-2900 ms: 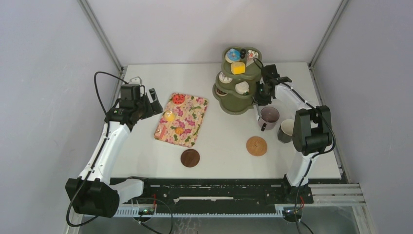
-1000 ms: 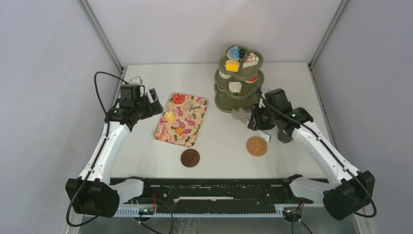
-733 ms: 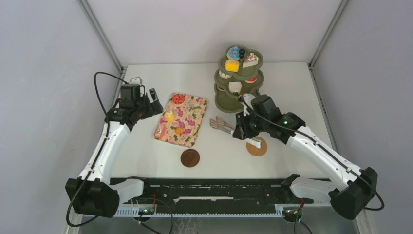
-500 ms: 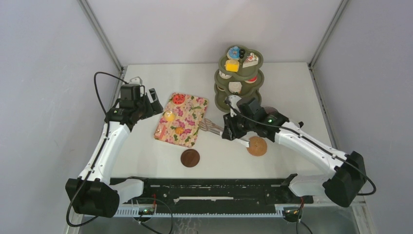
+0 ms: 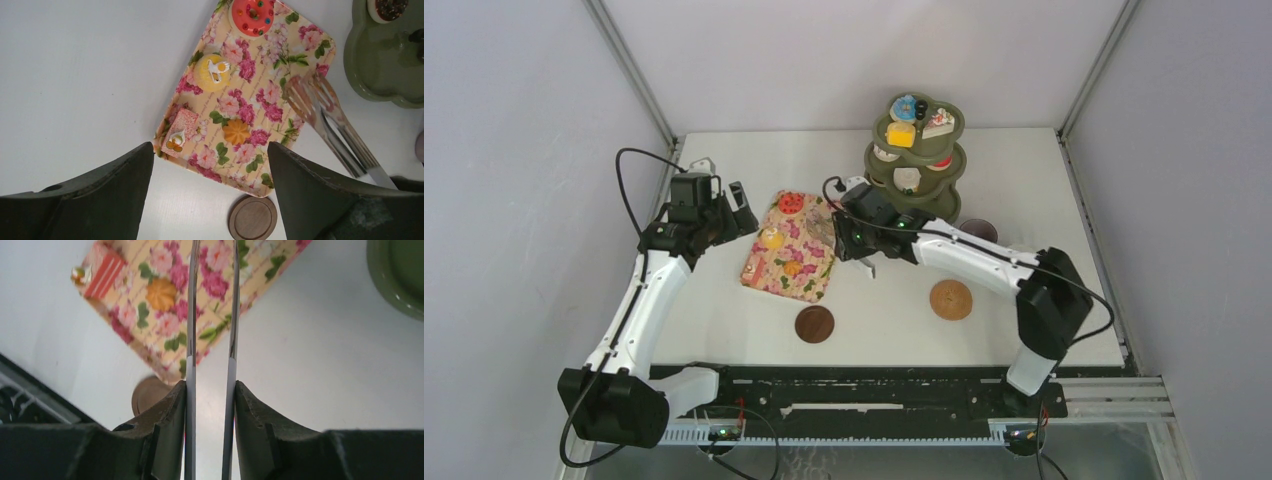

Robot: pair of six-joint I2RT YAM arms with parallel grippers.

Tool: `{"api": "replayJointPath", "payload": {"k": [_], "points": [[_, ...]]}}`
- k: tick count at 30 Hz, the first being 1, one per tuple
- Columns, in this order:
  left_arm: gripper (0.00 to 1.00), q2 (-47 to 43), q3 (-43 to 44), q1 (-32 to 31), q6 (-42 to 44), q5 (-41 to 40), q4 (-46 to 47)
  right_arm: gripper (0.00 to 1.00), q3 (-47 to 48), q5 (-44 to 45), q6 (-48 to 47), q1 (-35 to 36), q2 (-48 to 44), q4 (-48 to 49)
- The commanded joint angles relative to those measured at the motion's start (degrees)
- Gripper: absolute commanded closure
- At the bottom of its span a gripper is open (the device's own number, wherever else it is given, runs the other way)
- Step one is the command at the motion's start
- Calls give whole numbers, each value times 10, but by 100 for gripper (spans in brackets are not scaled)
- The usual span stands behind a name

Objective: Serve the afternoon tea

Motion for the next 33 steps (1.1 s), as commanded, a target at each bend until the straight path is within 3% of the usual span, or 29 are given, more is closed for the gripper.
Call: {"api": "replayJointPath", "payload": {"k": [1,13,24,33], "points": [[12,-15,-3,6,-2,-6,4,57,84,42,48,2,44,31],[12,-17,-10,10,-3,5,8,55,125,-18,-40,52,94,39],[12,-21,-11,11,0,-3,6,54,173,40,-133,82,151,-6],[12,-24,-11,11,2,-6,5,50,209,49,-150,84,189,-1]]}}
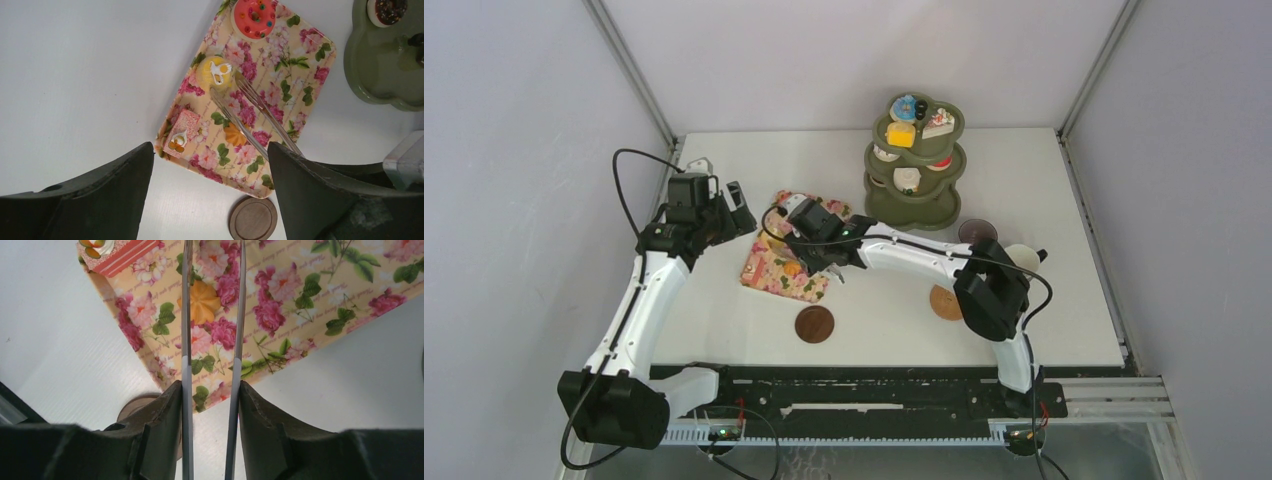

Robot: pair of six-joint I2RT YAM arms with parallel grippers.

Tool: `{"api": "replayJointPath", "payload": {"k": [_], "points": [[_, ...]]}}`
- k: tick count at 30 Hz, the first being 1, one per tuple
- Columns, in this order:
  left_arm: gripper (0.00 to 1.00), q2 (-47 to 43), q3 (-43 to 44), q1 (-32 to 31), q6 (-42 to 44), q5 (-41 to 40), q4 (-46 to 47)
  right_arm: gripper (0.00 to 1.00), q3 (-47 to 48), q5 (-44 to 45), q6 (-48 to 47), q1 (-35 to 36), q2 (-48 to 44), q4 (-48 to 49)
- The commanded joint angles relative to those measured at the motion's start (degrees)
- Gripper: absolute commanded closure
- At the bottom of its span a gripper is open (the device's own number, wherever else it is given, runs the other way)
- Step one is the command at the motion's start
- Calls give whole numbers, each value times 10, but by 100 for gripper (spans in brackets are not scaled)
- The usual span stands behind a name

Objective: Serve the afternoon tea

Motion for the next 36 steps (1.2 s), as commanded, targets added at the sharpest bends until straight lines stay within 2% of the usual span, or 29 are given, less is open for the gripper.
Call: {"api": "replayJointPath", "payload": {"k": [1,15,18,22,28,36], "points": [[12,-20,-11,4,2,-7,5,50,37,19,-17,4,4,23],[12,-8,-9,4,3,-3,8,52,35,-6,-18,3,21,53],[12,-9,-9,4,4,-4,8,60,26,-3,-15,2,13,52],[12,-8,-10,4,3,-7,8,78,-1,1,-5,-1,-12,56],[12,-2,-5,4,2,-2,9,99,-50,6,10,-4,-60,66],[12,-3,-4,4,1,-2,8,100,-176,38,43,-11,-181,84]]}}
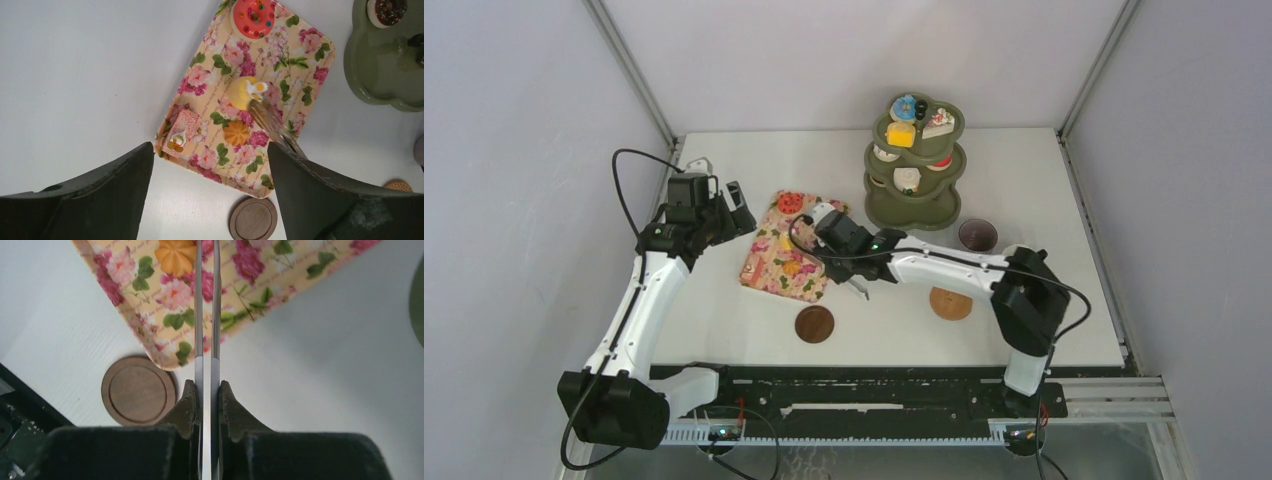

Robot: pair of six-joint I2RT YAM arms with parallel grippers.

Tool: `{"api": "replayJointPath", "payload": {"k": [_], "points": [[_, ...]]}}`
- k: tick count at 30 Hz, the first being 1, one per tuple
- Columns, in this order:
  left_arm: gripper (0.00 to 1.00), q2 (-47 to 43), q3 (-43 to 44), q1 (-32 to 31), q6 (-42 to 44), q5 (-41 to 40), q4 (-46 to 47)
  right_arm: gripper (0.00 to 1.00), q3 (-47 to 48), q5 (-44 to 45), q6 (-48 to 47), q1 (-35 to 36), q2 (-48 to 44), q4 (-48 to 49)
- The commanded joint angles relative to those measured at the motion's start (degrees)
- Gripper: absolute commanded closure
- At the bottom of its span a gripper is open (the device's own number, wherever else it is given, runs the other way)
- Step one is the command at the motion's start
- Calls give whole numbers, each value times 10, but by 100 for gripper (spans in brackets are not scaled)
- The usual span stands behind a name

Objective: Serve the afternoon tea

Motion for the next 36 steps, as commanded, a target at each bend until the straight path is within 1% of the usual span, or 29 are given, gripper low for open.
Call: {"api": "replayJointPath", "payload": {"k": [1,5,8,11,15,20,25,32,33,36], "points": [[12,-1,-3,4,1,0,8,100,-51,33,35,-7,-101,38],[12,1,0,3,0,0,8,100,-115,76,66,-19,-163,26],[12,2,0,4,0,1,8,100,-164,104,97,-47,-211,19],[12,4,0,3,0,4,9,100,-205,108,127,-82,-246,27],[12,6,2,4,0,7,10,100,-233,111,139,-129,-270,48],[12,10,3,3,-1,4,10,100,-235,111,140,-181,-263,74],[12,11,4,4,0,5,10,100,-230,79,134,-224,-229,103],[12,13,3,4,1,1,10,100,-219,57,125,-235,-176,125],[12,13,4,3,0,0,10,97,-218,55,125,-235,-169,124],[12,13,4,3,1,-2,9,76,-210,53,129,-235,-152,112]]}}
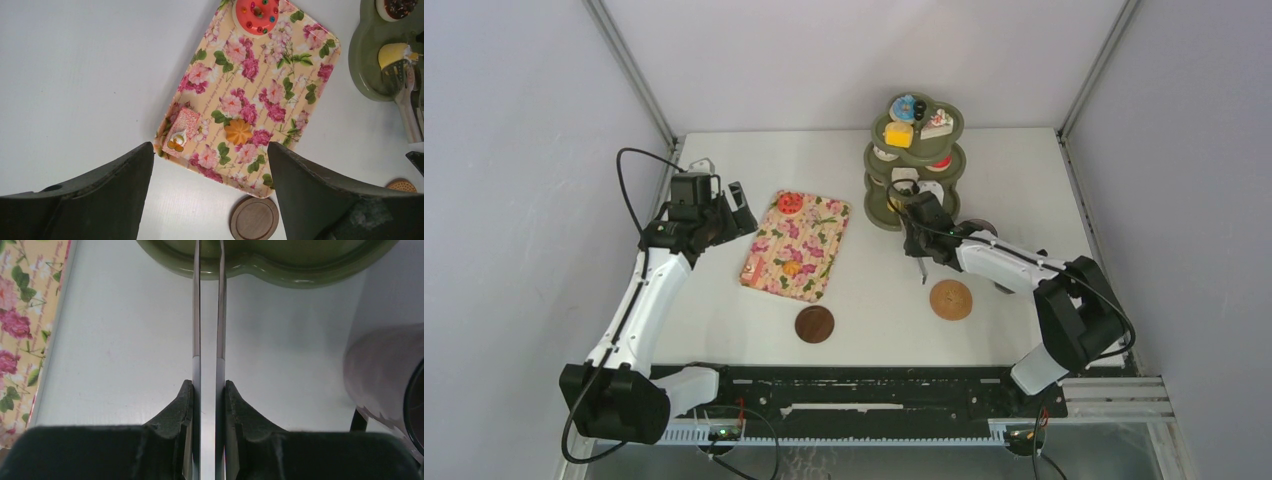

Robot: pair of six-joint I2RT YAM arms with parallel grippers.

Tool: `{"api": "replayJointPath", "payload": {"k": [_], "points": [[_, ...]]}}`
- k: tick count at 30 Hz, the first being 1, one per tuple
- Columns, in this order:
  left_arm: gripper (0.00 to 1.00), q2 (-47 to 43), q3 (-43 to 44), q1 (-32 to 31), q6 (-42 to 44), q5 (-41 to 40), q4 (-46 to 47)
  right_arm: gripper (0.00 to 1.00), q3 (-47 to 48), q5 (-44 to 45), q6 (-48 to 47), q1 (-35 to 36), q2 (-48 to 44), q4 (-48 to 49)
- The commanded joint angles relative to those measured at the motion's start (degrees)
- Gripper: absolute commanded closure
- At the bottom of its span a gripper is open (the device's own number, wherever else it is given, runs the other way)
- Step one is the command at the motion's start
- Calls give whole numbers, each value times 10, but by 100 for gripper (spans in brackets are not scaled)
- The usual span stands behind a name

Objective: Serve the afternoon tea

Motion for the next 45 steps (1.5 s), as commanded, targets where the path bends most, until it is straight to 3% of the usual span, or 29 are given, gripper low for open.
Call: {"api": "replayJointPath", "payload": {"k": [1,3,7,21,28,36,45], "points": [[12,-2,4,3,1,-4,9,71,32,-9,5,1,9,26],[12,-3,5,3,2,-6,8,64,32,-1,5,4,2,20],[12,-4,5,3,2,-5,8,59,26,3,4,6,-27,14],[12,-16,-1,4,-1,1,8,59,-1,7,-6,23,-126,-48],[12,-30,-4,3,-3,3,7,60,-61,-25,-9,50,-244,-90],[12,-36,-11,3,-15,14,15,60,-145,-3,18,145,-373,-106],[12,-45,-27,3,-21,27,15,60,-208,81,81,254,-331,14]]}}
